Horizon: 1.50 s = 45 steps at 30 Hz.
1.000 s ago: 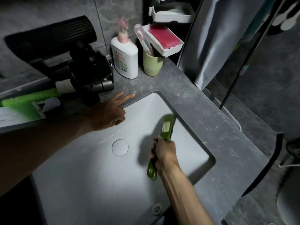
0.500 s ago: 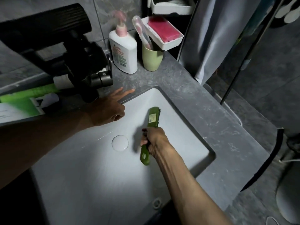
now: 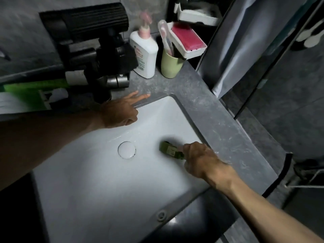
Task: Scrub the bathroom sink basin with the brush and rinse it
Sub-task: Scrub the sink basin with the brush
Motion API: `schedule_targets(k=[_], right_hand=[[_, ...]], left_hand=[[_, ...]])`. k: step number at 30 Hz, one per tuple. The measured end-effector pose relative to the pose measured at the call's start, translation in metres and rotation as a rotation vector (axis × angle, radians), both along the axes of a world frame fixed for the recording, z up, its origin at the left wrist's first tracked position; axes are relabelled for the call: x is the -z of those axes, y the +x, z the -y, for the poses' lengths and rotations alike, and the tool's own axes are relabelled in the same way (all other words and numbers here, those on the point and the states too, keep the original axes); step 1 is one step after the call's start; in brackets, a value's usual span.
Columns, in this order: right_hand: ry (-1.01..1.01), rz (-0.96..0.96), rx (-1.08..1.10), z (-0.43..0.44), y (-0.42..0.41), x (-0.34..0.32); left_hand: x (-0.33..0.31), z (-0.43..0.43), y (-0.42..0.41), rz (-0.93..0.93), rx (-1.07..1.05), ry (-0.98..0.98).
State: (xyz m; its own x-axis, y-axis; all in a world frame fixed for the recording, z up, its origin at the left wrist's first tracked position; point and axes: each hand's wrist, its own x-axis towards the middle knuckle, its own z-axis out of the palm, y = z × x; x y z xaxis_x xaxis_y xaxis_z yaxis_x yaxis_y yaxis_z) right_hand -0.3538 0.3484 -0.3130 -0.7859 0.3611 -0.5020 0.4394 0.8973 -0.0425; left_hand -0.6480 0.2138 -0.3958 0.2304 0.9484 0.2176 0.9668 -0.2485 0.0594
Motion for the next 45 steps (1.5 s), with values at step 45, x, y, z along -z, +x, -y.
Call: schedule_targets(k=[45], right_hand=[[0.556, -0.173, -0.144, 0.010, 0.011, 0.038]], left_hand=[[0.006, -0.004, -0.005, -0.071, -0.020, -0.035]])
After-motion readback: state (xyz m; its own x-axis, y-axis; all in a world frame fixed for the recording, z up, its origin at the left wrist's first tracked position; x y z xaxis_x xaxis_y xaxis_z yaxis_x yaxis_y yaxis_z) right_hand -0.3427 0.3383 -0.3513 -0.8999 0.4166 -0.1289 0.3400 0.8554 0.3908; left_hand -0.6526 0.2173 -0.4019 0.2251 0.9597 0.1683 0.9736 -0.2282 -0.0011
